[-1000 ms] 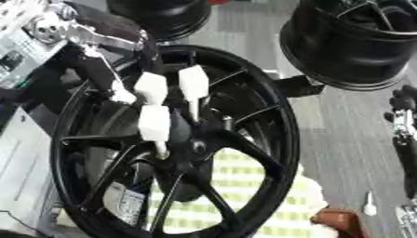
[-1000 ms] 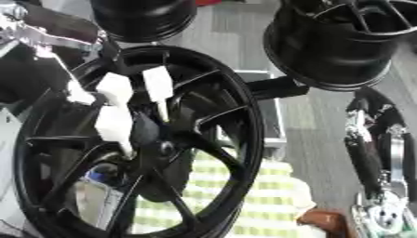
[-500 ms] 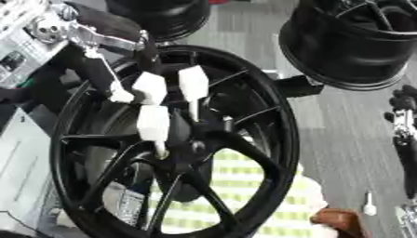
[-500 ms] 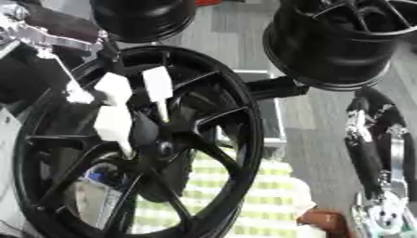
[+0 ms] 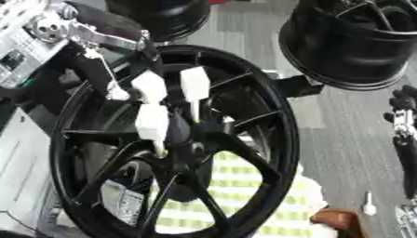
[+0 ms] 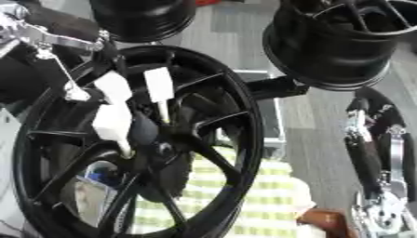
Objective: Pull the pin out of the wheel hub.
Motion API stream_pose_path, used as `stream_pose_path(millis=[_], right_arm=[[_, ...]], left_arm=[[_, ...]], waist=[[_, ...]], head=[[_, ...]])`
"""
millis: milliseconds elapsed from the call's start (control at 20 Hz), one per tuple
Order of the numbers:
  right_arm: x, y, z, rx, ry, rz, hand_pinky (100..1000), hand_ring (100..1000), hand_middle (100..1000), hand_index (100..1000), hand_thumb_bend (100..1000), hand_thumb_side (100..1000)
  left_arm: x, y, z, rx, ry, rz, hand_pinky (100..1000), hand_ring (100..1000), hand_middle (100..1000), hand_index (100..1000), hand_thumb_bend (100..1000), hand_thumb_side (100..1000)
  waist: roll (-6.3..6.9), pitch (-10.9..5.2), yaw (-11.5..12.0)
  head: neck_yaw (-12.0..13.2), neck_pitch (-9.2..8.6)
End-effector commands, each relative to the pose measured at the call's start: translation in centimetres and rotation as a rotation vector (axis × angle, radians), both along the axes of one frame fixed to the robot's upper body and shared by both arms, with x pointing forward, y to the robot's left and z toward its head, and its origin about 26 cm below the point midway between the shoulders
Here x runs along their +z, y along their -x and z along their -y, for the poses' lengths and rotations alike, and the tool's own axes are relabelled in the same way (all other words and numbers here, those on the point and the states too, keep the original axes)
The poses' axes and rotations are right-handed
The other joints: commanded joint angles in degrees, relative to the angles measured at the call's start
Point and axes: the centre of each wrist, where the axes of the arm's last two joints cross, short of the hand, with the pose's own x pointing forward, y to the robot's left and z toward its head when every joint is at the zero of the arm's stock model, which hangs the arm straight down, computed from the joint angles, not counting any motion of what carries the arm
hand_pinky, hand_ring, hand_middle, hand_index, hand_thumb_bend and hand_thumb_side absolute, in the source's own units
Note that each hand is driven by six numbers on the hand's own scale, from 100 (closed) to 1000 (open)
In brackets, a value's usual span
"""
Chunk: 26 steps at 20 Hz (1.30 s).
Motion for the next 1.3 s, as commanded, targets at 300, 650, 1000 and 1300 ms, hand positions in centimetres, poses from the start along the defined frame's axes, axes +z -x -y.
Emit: stream_pose_path(millis=[300, 650, 1000, 1300], right_arm=[[0.6, 0.1, 0.2, -0.005, 0.003, 0.024, 773, 838, 781, 843, 100, 674], [0.6, 0.1, 0.6, -0.02, 0.014, 0.028, 774, 838, 780, 843, 100, 671], [0.7, 0.2, 1.1, -0.051, 0.033, 0.04, 775, 838, 780, 843, 100, 668], [0.7, 0.2, 1.5, -0.07, 0.049, 0.046, 775, 838, 780, 842, 100, 665]], left_arm=[[4.7, 1.7, -1.3, -0.021, 0.048, 0.137, 580, 495, 333, 455, 100, 100], [8.6, 3.6, -5.5, 0.097, 0.219, 0.301, 588, 494, 332, 460, 100, 100], [10.2, 4.1, -14.0, 0.402, 0.39, 0.444, 597, 491, 342, 470, 100, 100], [10.0, 4.2, -20.6, 0.67, 0.484, 0.551, 600, 485, 343, 472, 100, 109]], waist=[[0.06, -1.1, 0.2], [0.05, -1.09, 0.6], [0.18, -0.99, 1.5], [0.14, -1.06, 1.9]], head=[[-0.5, 0.1], [-1.4, 0.31], [-3.2, 0.5], [-3.6, 0.68]])
